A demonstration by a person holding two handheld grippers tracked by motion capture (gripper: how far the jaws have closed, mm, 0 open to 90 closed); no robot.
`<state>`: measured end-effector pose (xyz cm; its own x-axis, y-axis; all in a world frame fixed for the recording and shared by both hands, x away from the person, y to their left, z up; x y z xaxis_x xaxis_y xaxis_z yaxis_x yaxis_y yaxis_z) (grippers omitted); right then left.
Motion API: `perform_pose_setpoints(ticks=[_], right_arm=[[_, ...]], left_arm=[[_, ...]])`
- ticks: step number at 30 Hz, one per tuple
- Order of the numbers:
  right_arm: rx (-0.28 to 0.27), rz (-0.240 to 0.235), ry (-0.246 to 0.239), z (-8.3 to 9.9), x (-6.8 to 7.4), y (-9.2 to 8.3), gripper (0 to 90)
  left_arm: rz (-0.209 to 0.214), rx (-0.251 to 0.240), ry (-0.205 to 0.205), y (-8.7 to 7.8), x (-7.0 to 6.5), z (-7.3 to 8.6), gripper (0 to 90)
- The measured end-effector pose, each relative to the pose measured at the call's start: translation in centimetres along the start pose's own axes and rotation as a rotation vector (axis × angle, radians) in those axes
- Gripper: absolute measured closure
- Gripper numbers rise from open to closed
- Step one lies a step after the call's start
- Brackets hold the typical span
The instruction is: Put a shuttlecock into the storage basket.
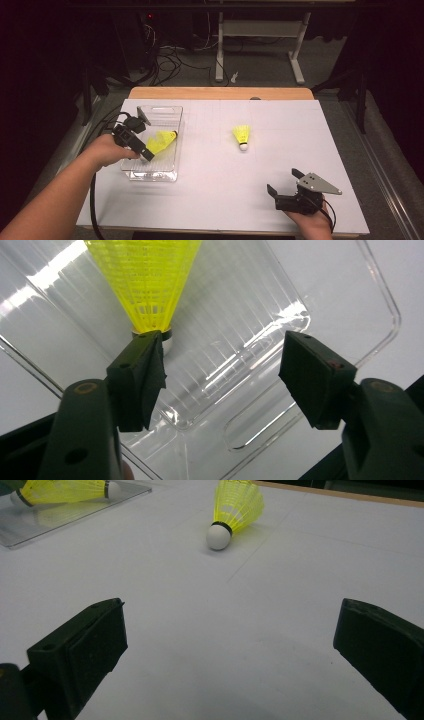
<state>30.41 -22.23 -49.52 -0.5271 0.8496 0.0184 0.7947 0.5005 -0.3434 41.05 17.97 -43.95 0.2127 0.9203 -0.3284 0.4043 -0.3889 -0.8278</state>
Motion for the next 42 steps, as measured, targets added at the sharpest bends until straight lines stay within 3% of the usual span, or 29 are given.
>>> perform_pose_setpoints(ticks=[21, 42], right_arm=[[0.003, 0.005, -0.001, 0.1, 0.1, -0.1, 1.3], [-0.010, -0.004, -0.016, -0.1, 0.5, 0.0, 0.5]], left_arm=[[0.001, -0.013, 0.027, -0.6, -2.1, 0.9, 0.5], [0.041, -0.002, 0.103, -0.4, -5.1, 2.5, 0.5]])
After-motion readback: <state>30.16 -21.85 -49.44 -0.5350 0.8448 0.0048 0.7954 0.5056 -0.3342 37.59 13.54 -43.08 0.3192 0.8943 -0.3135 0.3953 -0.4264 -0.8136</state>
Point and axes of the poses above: each handheld gripper's, and its own axes: y roughly forward along the jaws, z roughly out of its underside, x roughly to its left, the point moved 6 cm from there along y, roughly forward along the jaws, and after that the axes turned 6 degrees about -x, right-handed, at the moved point
